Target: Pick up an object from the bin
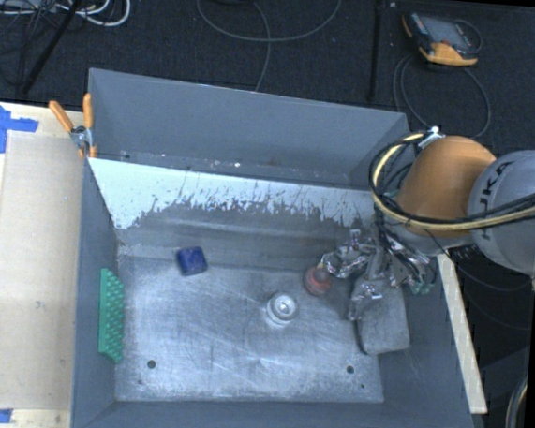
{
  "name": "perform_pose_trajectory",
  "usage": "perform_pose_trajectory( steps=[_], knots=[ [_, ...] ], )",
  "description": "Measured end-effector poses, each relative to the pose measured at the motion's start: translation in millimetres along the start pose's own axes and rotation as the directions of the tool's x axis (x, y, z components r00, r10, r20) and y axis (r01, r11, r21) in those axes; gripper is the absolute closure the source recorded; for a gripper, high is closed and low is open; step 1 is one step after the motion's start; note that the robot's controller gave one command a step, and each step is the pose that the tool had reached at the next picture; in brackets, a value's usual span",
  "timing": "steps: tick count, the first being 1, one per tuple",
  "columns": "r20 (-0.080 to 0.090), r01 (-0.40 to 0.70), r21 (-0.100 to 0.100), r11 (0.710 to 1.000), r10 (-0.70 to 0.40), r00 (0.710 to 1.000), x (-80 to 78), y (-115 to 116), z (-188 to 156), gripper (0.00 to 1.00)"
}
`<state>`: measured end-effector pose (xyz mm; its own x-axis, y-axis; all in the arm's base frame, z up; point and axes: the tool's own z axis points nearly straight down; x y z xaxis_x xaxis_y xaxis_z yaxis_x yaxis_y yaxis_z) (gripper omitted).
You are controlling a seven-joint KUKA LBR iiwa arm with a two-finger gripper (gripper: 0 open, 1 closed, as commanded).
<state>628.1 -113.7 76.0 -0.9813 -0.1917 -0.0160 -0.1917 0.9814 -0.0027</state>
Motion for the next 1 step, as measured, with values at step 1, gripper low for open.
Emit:
perform_pose_trajectory(
  steps=[1],
  knots=[
    [-0.004, 0.253, -0.022, 0.967, -0.253, 0.968, 2.3, -0.3, -9.5, 0.0]
  ],
)
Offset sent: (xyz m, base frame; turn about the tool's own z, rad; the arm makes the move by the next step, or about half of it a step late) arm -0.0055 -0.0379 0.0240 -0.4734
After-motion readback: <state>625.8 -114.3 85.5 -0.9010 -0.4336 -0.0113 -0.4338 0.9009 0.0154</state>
